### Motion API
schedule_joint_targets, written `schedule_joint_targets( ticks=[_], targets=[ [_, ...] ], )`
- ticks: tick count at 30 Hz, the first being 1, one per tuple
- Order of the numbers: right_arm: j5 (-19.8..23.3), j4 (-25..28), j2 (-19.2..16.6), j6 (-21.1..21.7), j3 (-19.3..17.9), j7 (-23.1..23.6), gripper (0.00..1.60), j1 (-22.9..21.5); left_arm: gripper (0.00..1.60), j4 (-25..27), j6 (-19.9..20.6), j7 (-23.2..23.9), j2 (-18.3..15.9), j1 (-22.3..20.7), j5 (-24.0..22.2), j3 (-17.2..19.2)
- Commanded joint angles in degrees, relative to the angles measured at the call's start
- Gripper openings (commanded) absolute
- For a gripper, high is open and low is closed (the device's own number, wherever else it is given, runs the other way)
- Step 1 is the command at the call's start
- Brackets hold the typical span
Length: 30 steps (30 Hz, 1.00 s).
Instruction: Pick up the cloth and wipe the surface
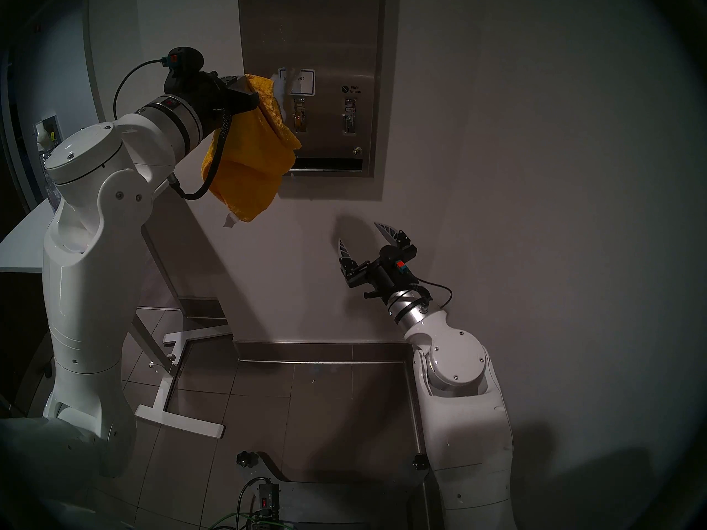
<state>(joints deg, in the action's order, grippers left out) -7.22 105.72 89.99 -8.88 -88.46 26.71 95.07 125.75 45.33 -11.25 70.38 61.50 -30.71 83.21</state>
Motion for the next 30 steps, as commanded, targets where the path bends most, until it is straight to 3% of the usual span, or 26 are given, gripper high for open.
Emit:
schedule_joint_targets(
  ticks=[1,15,30],
  targets=[
    [-1.5,3.93,-1.43,1.62,1.4,2.35,1.6,-6.46,0.0,1.34,-0.52,-0.04,-0.13,-1.57,0.27,0.59],
    [-2.98,4.22,-0.29,6.75,4.88,7.72,1.6,-13.29,0.0,1.37,-0.48,0.01,-0.08,-1.56,0.43,0.6],
    [-1.35,-0.65,4.79,11.92,6.01,9.15,1.6,-19.75,0.0,1.4,-0.46,0.09,-0.01,-1.59,0.61,0.62]
  ],
)
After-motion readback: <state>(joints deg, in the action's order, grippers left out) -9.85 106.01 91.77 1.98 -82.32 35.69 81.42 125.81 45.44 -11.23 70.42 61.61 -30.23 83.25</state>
